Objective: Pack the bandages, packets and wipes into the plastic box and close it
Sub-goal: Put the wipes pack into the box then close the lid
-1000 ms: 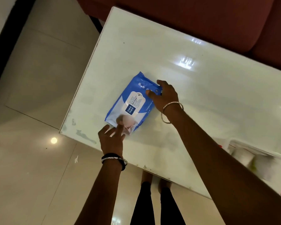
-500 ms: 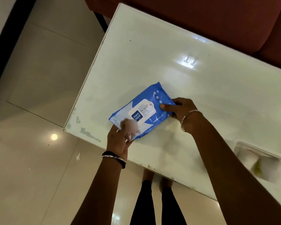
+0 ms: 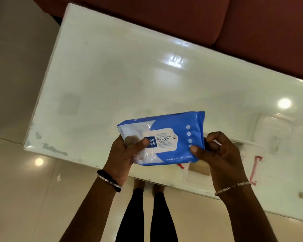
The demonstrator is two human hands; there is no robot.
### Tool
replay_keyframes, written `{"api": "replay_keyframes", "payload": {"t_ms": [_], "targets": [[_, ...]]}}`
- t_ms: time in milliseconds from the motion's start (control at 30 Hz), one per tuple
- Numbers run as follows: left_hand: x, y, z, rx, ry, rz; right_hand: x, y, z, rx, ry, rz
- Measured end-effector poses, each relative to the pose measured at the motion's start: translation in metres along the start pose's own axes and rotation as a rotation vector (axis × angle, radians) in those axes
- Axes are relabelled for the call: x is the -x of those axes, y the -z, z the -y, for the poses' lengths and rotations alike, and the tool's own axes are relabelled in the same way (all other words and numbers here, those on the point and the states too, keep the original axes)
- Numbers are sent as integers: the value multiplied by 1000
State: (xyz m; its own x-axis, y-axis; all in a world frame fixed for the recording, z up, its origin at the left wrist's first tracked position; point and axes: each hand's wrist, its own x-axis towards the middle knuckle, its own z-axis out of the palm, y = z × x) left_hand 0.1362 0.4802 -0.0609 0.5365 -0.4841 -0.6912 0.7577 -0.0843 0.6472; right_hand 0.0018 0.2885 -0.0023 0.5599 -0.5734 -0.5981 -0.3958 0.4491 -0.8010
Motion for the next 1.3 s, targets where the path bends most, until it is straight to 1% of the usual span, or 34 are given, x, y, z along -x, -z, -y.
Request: {"api": "replay_keyframes", "payload": {"t_ms": [100,200,267,333,433,533,600,700,767,933,967,1033,1067,1100,1167,1233,1300], "targets": [[2,-40,-1,-133,16,86,20,45,2,-89,-28,-67],[6,-74,5,-251,50,197,39,87,-5,-86,-35,-145],[8,-96,13,-294,93,231,51,111,-13,-50,-51,-205],[9,-112,21,-384,128,196,58,126,-22,9,-81,-259],[9,-130,36,-563,122,133,58,141,-40,116,-104,-336],[10,-142,48,-713,119,69,47,149,-59,266,-134,-462],[10,-149,52,-846,70,31,39,150,-67,324,-168,-550],[8,-164,54,-1049,-34,-10,29,146,-72,404,-169,-658],[5,-175,56,-1193,-64,-27,23,142,-74,485,-183,-698],[13,-190,59,-1545,-51,-74,10,130,-76,649,-240,-735],[19,-192,60,-1587,-92,-95,9,127,-77,676,-240,-748],[29,-194,67,-1634,-242,-113,7,124,-79,728,-246,-769],[32,-194,72,-1635,-313,-84,6,122,-80,751,-252,-778],[34,-193,78,-1631,-346,-21,4,121,-80,772,-262,-784],[31,-191,92,-1653,-317,149,2,120,-82,807,-289,-773],[22,-188,108,-1766,-269,307,-1,122,-84,844,-298,-734],[10,-186,120,-1886,-279,392,-1,122,-85,911,-290,-683]]}}
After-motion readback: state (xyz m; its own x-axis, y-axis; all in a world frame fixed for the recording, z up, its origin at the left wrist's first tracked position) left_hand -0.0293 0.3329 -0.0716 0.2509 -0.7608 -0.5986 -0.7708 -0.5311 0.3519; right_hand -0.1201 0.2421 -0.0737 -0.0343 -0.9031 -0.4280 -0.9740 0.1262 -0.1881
